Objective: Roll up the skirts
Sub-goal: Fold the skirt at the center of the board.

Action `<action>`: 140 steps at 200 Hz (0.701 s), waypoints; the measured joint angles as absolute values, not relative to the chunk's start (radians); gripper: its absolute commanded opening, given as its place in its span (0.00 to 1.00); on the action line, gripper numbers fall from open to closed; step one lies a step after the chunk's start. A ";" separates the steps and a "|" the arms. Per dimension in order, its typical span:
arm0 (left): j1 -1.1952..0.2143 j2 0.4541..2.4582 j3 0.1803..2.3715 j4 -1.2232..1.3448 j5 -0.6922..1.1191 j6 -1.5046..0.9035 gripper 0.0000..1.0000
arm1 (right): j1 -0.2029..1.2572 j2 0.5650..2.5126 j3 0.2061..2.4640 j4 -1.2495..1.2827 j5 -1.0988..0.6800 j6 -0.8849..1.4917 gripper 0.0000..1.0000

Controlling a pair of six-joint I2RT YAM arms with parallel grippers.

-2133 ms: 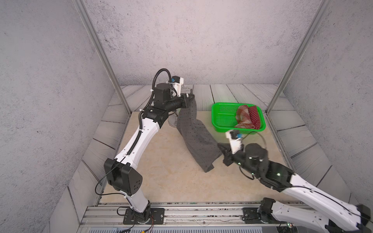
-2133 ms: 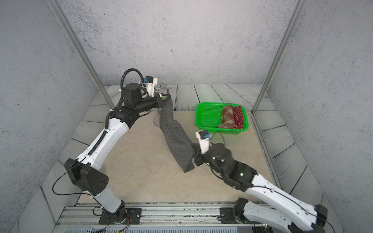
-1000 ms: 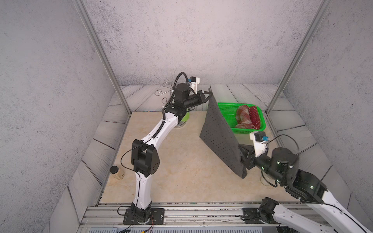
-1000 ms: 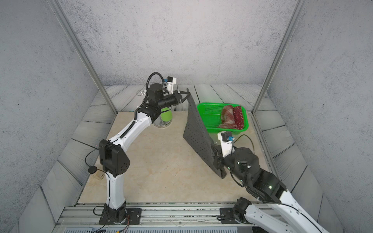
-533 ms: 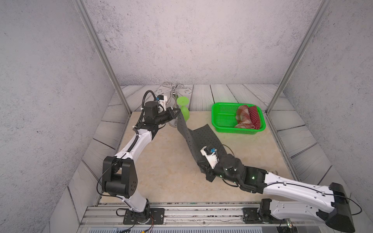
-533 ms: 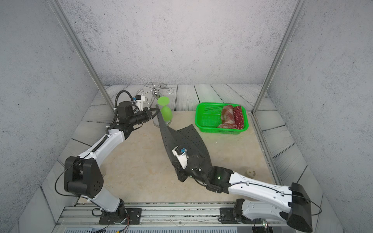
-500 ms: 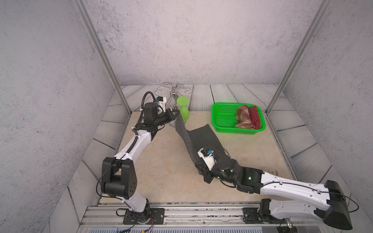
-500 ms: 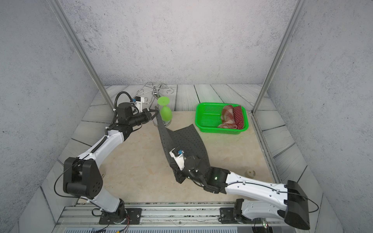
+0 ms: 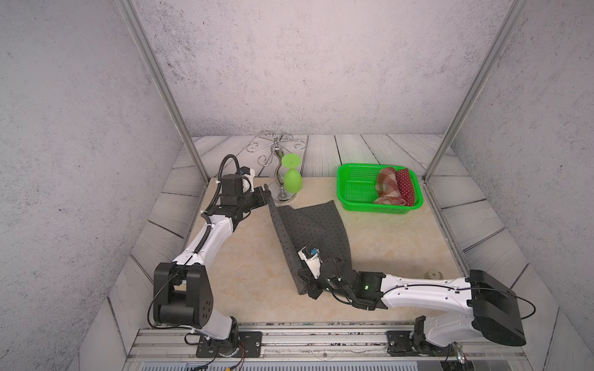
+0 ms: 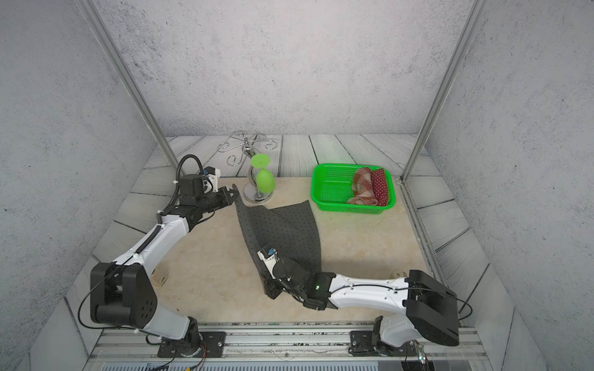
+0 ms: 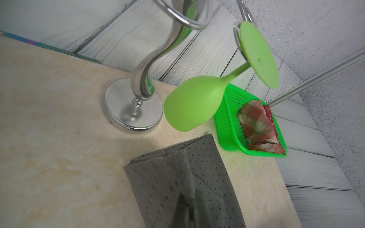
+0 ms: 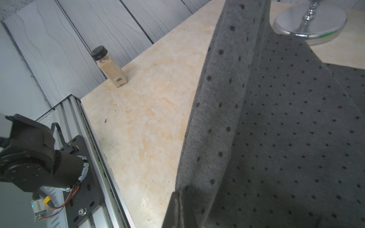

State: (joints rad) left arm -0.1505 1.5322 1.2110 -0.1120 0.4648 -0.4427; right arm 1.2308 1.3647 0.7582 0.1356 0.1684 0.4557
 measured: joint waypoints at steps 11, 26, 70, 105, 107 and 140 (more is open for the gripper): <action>-0.199 1.565 1.272 -0.147 0.449 -0.407 0.00 | 1.220 1.314 0.719 0.119 0.199 0.471 0.00; -0.276 1.625 1.362 -0.170 0.426 -0.366 0.00 | 1.195 1.231 0.677 0.079 0.236 0.493 0.00; -0.418 1.769 1.444 -0.123 0.360 -0.322 0.00 | 1.018 1.075 0.581 -0.020 0.238 0.564 0.00; -0.446 1.883 1.430 -0.042 0.327 -0.342 0.00 | 0.864 0.976 0.503 -0.147 0.220 0.596 0.00; -0.447 1.888 1.431 -0.040 0.326 -0.342 0.00 | 0.857 0.969 0.502 -0.154 0.220 0.597 0.00; -0.492 2.023 1.544 -0.040 0.317 -0.343 0.00 | 0.782 0.890 0.500 -0.233 0.208 0.600 0.00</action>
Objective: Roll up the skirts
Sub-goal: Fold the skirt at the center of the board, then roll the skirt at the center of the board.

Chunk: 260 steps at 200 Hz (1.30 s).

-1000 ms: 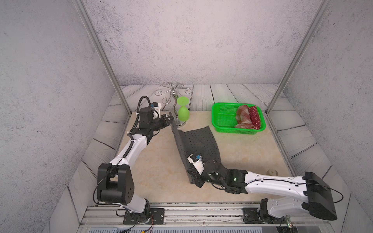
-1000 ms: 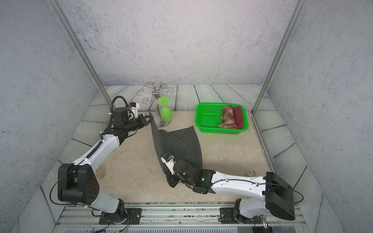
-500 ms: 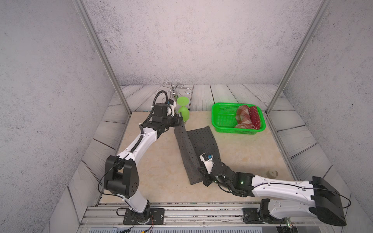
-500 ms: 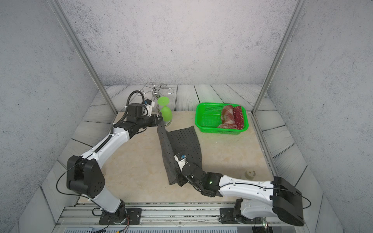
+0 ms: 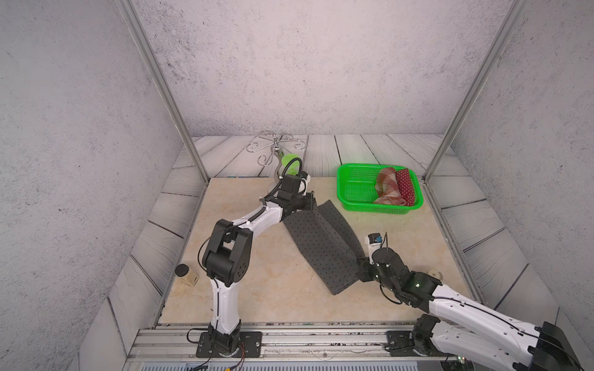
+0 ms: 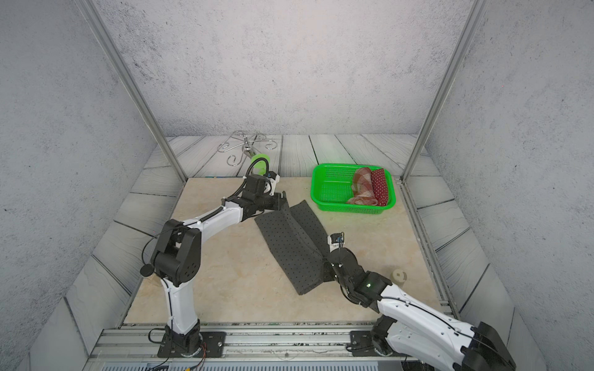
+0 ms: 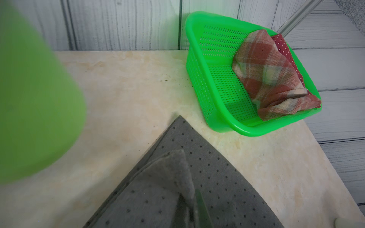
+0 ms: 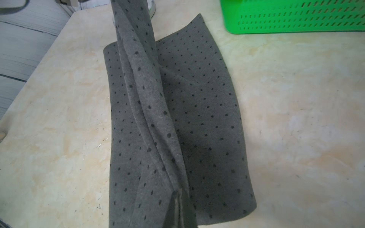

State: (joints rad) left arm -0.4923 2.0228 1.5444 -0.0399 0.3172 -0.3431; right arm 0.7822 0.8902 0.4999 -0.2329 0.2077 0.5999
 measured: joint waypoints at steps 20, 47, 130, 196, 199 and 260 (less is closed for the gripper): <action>-0.522 2.092 1.663 -0.050 0.318 -0.339 0.00 | 0.761 0.907 0.495 -0.250 0.207 0.603 0.00; -0.554 2.149 1.763 -0.056 0.320 -0.336 0.00 | 0.734 0.967 0.480 -0.246 0.208 0.607 0.00; -0.548 2.264 1.753 -0.004 0.281 -0.344 0.50 | 0.572 1.081 0.477 -0.234 0.183 0.617 0.69; -0.560 1.872 1.338 0.184 0.147 -0.347 0.50 | 0.559 0.906 0.443 -0.266 0.076 0.660 0.88; -0.562 1.850 1.313 0.199 0.138 -0.347 0.50 | 0.559 0.891 0.440 -0.269 0.068 0.666 0.88; -0.812 1.639 0.836 0.562 -0.087 -0.161 0.51 | 0.559 0.624 0.248 -0.329 -0.089 0.867 0.91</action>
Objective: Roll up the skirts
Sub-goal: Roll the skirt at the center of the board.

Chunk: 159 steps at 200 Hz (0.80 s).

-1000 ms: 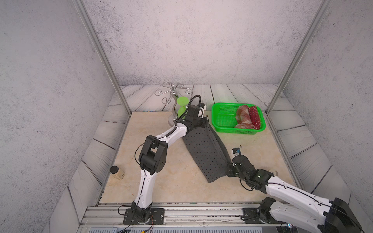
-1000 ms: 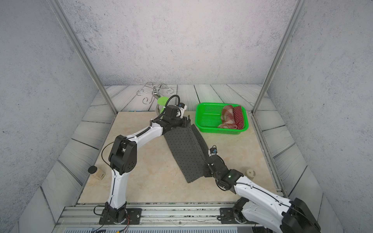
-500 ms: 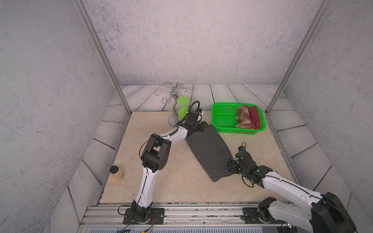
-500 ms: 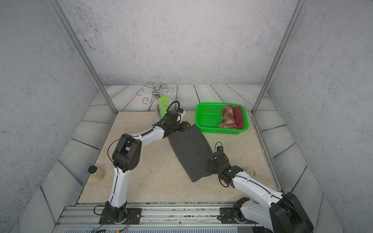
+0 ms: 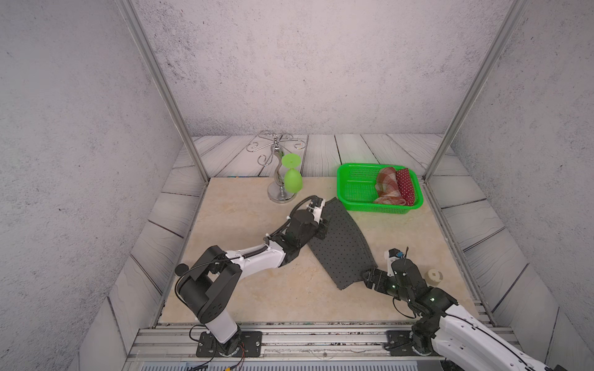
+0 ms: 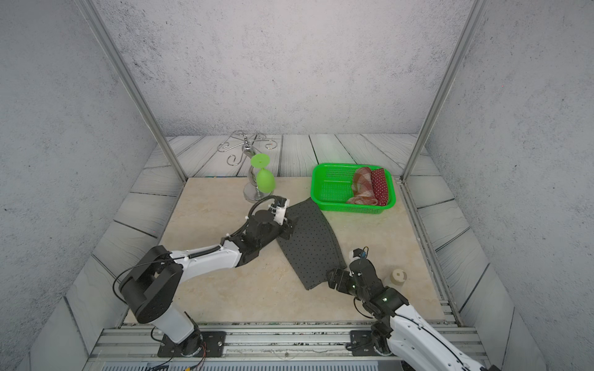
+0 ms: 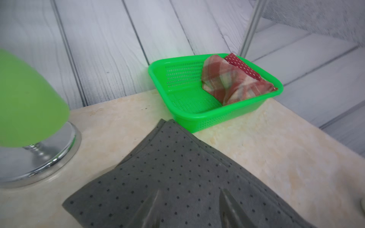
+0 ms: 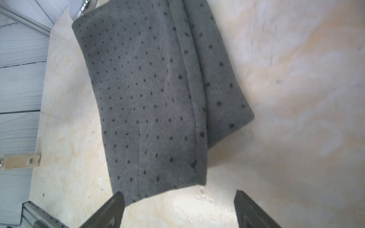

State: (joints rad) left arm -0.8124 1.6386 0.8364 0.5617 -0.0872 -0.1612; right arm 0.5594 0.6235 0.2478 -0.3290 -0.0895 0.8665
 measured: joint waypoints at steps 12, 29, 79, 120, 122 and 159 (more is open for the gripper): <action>-0.862 1.634 0.741 0.630 -0.118 -0.115 0.51 | 0.559 0.615 0.228 -0.332 -0.099 0.904 0.91; -0.912 1.620 0.618 0.729 -0.160 -0.055 0.51 | 0.559 0.637 0.217 -0.307 -0.104 0.938 0.91; -1.102 1.556 0.401 1.003 -0.259 0.154 0.51 | 0.554 0.907 0.235 -0.065 -0.120 1.012 0.82; -1.278 1.655 0.355 1.179 -0.278 0.401 0.51 | 0.540 1.045 0.260 0.047 -0.121 1.027 0.41; -1.288 1.669 0.358 1.187 -0.281 0.416 0.52 | 0.539 1.046 0.261 0.049 -0.120 1.032 0.39; -1.412 1.927 0.382 1.298 -0.285 0.677 0.53 | 0.535 1.070 0.310 0.039 -0.117 0.993 0.03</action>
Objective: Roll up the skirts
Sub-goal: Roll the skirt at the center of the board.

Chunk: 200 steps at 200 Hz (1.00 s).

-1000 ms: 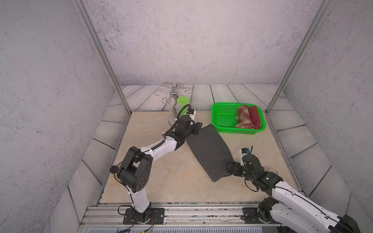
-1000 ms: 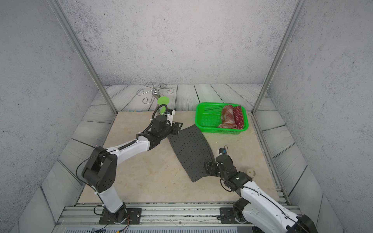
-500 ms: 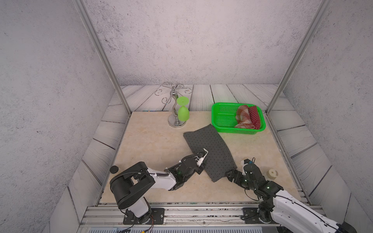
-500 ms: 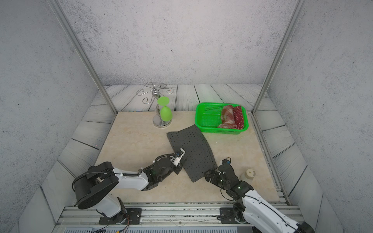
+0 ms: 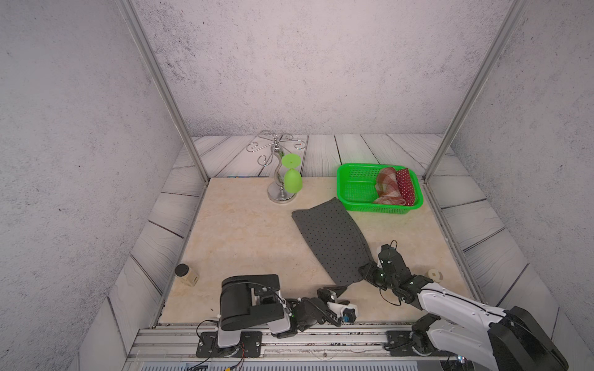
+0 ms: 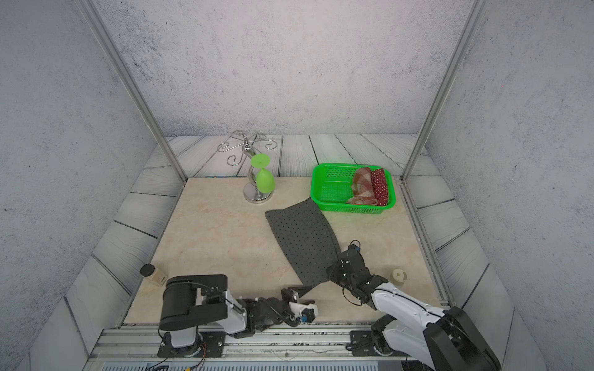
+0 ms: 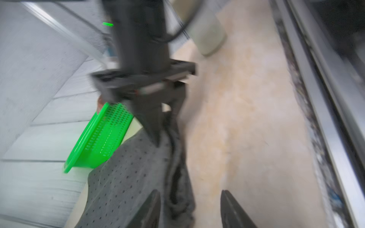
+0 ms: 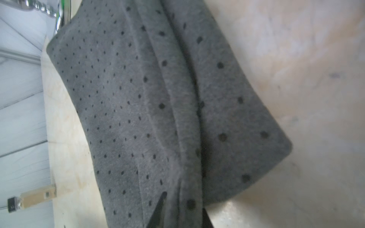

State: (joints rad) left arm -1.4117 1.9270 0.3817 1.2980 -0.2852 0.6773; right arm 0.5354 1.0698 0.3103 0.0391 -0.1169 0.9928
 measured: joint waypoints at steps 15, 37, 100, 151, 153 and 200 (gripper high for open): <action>-1.422 1.945 0.384 1.338 -0.286 0.730 0.53 | 0.530 1.072 0.328 0.037 -0.122 0.986 0.00; -1.426 1.946 0.381 1.346 -0.303 0.794 0.54 | 0.522 1.072 0.344 0.033 -0.130 0.967 0.00; -1.376 1.905 0.384 1.287 -0.321 0.876 0.52 | 0.505 1.053 0.346 0.027 -0.182 0.956 0.00; -1.305 1.923 0.469 1.205 -0.250 0.887 0.51 | 0.503 0.997 0.342 0.018 -0.204 0.957 0.00; -1.304 1.923 0.471 1.203 -0.247 0.887 0.50 | 0.502 0.997 0.342 0.017 -0.205 0.957 0.00; -1.282 1.959 0.507 1.172 -0.189 0.888 0.49 | 0.500 0.996 0.341 0.010 -0.208 0.957 0.03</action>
State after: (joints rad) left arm -1.2823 1.9594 0.5068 1.1721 -0.1890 0.8879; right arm 0.4995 0.9962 0.3408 0.0101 -0.2081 0.9573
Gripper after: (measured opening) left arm 0.491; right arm 0.077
